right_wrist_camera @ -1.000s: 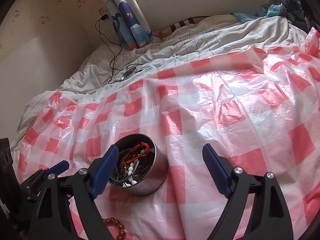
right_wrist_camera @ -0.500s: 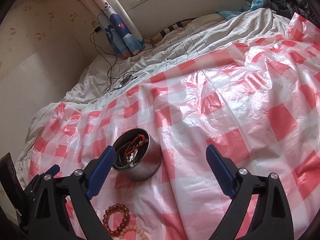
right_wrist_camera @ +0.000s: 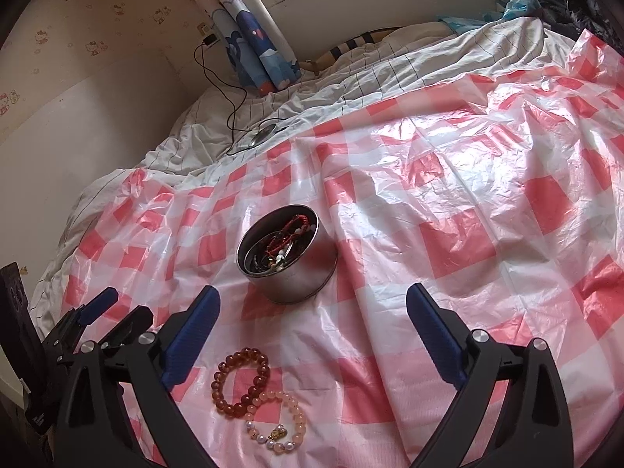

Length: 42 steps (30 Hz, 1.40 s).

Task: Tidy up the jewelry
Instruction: 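Move the left tool to the amber-bead bracelet and close on it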

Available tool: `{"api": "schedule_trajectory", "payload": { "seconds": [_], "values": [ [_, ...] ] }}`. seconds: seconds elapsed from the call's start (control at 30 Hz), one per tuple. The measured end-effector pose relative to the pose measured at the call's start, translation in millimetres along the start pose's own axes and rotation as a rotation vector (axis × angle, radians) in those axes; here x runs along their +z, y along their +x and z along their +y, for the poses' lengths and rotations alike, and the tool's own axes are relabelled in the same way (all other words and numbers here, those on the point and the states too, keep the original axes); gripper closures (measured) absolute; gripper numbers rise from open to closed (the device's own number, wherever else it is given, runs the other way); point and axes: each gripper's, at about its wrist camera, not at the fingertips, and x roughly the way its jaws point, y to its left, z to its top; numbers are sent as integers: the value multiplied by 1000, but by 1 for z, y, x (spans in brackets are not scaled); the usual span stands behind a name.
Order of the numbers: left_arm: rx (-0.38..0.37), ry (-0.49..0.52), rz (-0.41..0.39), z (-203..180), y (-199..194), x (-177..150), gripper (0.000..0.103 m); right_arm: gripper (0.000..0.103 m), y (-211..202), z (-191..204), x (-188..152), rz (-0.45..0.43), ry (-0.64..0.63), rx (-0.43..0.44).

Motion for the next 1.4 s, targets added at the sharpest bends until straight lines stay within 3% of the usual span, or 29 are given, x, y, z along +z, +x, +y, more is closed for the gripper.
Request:
{"api": "schedule_trajectory", "payload": {
  "seconds": [0.1,0.23,0.33,0.5,0.63,0.8,0.97,1.07,1.27,1.3,1.33,1.4],
  "values": [
    [-3,-7,-8,3,-2,0,9,10,-7,3,1,-30,-5,11],
    [-3,-12,-22,7,-6,0,8,7,-36,15,5,-179,-63,11],
    [-1,-5,-34,7,-7,0,8,7,-48,22,3,-242,-102,-11],
    [-2,15,-47,4,-10,-1,8,7,-19,10,-4,-49,-4,76],
    [-19,33,-39,0,-8,-2,8,7,-19,18,-13,-25,-55,64],
    [-146,3,125,2,26,-12,8,7,-10,29,-38,98,-133,26],
    [-254,-107,213,15,49,-20,8,7,0,34,-54,197,-207,1],
    [-267,-108,240,12,58,-25,8,7,6,36,-64,250,-268,-18],
    [-227,8,279,-12,76,-32,8,8,14,41,-76,276,-364,-62],
    [-220,19,285,-15,79,-33,9,15,15,41,-76,279,-371,-59],
    [-218,25,291,-17,82,-34,12,29,16,42,-77,282,-374,-56],
    [-250,35,341,-23,90,-39,39,44,20,45,-80,301,-397,-67]
  ]
}}
